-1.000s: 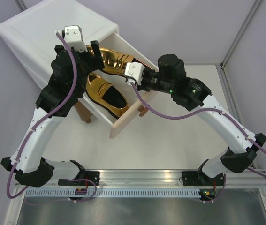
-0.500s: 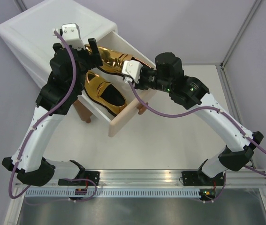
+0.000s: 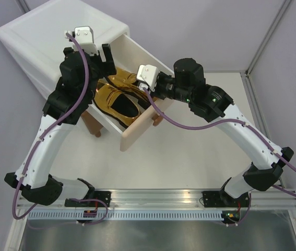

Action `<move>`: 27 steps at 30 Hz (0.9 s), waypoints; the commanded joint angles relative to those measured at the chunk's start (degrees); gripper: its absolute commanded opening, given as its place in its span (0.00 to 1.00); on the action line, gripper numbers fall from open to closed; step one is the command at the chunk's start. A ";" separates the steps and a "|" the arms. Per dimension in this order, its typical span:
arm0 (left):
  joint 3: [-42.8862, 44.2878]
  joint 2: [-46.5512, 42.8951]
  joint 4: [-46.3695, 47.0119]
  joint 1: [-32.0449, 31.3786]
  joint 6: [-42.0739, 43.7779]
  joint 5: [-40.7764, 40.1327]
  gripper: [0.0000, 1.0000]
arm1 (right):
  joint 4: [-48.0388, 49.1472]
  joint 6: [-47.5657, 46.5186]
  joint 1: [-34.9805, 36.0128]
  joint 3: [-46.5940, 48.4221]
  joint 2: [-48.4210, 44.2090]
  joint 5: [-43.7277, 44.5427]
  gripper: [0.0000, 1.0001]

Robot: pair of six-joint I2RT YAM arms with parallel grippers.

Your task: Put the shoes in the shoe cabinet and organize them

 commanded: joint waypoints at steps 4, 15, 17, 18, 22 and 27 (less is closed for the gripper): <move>2.06 1.38 -2.90 1.07 0.98 7.62 0.91 | 5.02 9.84 0.11 -1.92 -0.44 0.46 0.18; 4.88 5.42 -9.05 0.90 2.92 20.63 0.89 | 21.73 24.54 -0.15 -10.18 -4.84 22.32 0.60; 4.61 5.77 -9.67 0.72 3.36 21.52 0.89 | 22.62 26.21 -0.59 -11.67 -6.50 27.78 0.68; 4.53 5.78 -9.76 0.55 3.45 21.69 0.90 | 23.58 27.52 -1.12 -12.20 -7.12 28.75 0.70; 5.14 6.30 -9.85 0.63 3.80 22.31 0.91 | 26.75 30.08 -3.14 -14.58 -10.11 28.68 0.73; 5.84 6.83 -9.76 0.63 3.54 22.58 0.92 | 27.37 30.61 -4.64 -12.30 -11.69 24.20 0.74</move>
